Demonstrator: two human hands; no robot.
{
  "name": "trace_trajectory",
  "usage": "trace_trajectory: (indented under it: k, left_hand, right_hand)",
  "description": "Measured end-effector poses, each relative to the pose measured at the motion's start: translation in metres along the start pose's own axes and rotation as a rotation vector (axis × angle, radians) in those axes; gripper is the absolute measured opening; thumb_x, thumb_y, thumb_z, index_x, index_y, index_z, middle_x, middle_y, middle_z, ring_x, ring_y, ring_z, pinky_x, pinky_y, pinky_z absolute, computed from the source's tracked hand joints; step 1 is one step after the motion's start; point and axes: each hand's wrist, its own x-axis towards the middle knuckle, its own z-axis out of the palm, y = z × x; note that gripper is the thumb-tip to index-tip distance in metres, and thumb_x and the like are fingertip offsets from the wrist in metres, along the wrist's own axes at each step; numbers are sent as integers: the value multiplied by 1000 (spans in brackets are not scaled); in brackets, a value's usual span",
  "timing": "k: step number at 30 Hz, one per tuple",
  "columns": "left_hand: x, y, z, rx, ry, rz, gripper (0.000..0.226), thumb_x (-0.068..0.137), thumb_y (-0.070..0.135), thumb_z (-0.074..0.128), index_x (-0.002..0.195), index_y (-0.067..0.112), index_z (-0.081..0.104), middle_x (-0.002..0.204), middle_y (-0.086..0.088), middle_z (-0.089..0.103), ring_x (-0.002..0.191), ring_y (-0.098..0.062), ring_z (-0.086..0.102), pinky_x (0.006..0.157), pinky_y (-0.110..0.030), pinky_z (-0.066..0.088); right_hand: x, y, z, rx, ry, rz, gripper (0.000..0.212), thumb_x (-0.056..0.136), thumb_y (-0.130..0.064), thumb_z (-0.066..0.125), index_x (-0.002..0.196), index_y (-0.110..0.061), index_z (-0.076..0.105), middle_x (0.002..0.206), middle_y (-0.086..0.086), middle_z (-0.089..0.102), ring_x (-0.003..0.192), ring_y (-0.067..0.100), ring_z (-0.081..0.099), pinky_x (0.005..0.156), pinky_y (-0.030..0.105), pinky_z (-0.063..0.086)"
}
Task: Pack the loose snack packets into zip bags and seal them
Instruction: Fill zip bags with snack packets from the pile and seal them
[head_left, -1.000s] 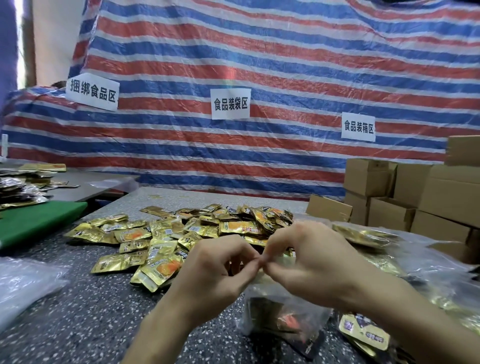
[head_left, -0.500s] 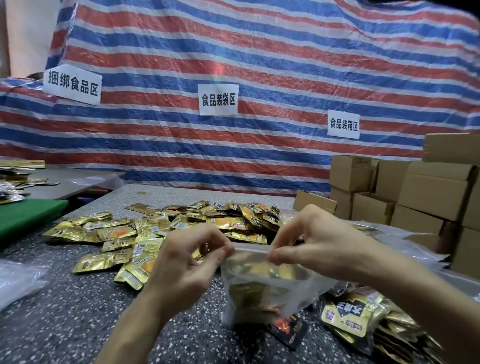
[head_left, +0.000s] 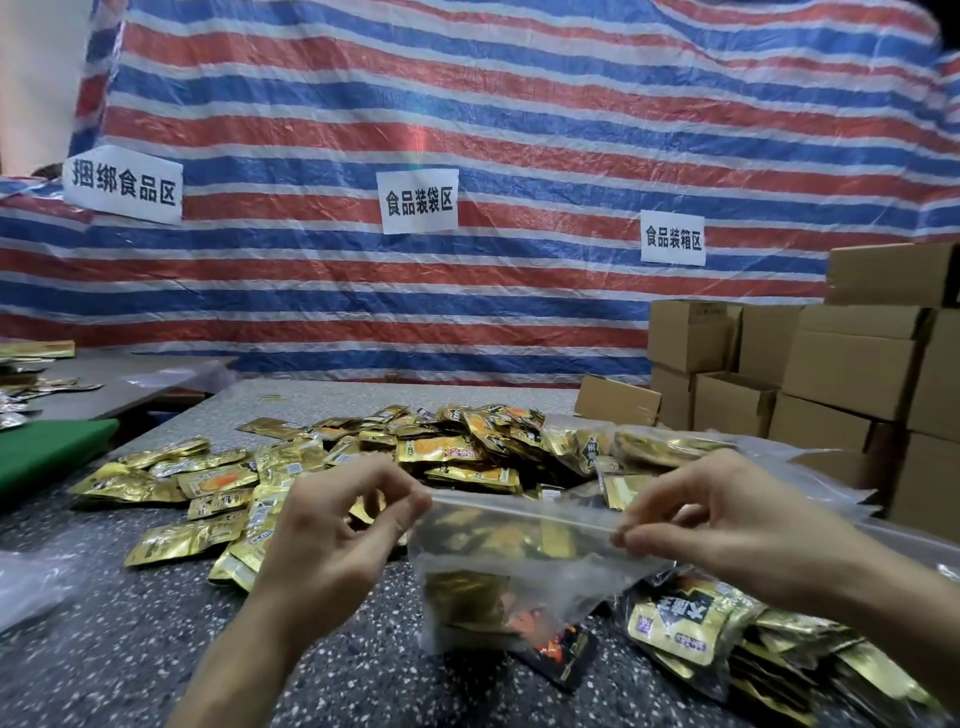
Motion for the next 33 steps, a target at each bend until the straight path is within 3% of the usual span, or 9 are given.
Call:
trace_trajectory:
  k: [6, 9, 13, 16, 18, 21, 25, 29, 33]
  left_hand:
    - [0, -3, 3, 21, 9, 7, 7, 77, 12, 66, 74, 16, 69, 69, 11, 66, 61, -12, 59, 50, -23, 46]
    - [-4, -3, 14, -66, 20, -45, 10, 79, 12, 66, 71, 18, 68, 67, 5, 67, 58, -12, 60, 51, -22, 49]
    - [-11, 0, 30, -385, 75, -191, 11, 86, 12, 65, 76, 16, 66, 58, -16, 63, 47, -28, 60, 42, -29, 50]
    - [-12, 0, 37, -495, 129, -215, 13, 87, 11, 58, 79, 16, 66, 60, -18, 64, 47, -29, 63, 40, -31, 53]
    - [-13, 0, 41, -548, 120, -227, 16, 90, 11, 56, 80, 18, 66, 63, -22, 65, 47, -33, 64, 41, -34, 54]
    - [-14, 1, 47, -658, 86, -246, 10, 92, 21, 63, 83, 17, 66, 65, -20, 66, 52, -35, 65, 46, -33, 55]
    - [-15, -6, 50, -772, 13, -306, 47, 73, 51, 84, 87, 9, 68, 73, -31, 59, 61, -37, 60, 53, -32, 55]
    - [-13, -14, 57, -796, 64, -308, 49, 67, 52, 87, 91, 12, 73, 78, -19, 70, 69, -28, 69, 62, -24, 58]
    - [-16, -20, 65, -618, 32, -273, 41, 84, 34, 71, 124, 31, 64, 126, 2, 68, 118, -12, 63, 86, -15, 53]
  right_hand:
    - [-16, 16, 8, -78, 275, -89, 39, 70, -66, 64, 62, -29, 71, 64, -10, 71, 56, 13, 65, 55, 40, 56]
    - [-20, 26, 22, -70, 387, -107, 37, 69, -64, 67, 58, -29, 70, 60, -10, 69, 51, 13, 61, 46, 24, 50]
    - [-25, 35, 53, 385, 501, 114, 57, 67, -71, 73, 68, -14, 73, 66, 8, 71, 63, 32, 65, 60, 36, 53]
    - [-23, 43, 86, 483, 219, 219, 86, 41, -83, 80, 108, -34, 62, 99, -15, 71, 76, 16, 70, 73, 30, 58]
    - [-16, 42, 109, 484, -18, 172, 102, 46, -65, 93, 131, -55, 39, 119, -32, 60, 93, 15, 71, 90, 35, 57]
    - [5, 42, 128, 497, -71, 52, 114, 64, -39, 94, 144, -64, 17, 135, -21, 60, 117, 10, 66, 104, 41, 50]
    - [16, 43, 129, 478, -129, -3, 68, 76, -32, 81, 139, -35, 54, 128, -20, 65, 111, -1, 61, 100, 18, 46]
    - [25, 36, 130, 520, -32, 7, 59, 86, -26, 74, 140, -12, 54, 127, -1, 69, 115, 11, 64, 100, 30, 50]
    - [34, 31, 109, 613, 20, 74, 36, 91, -28, 71, 126, -24, 64, 119, 2, 73, 110, 18, 70, 99, 42, 55]
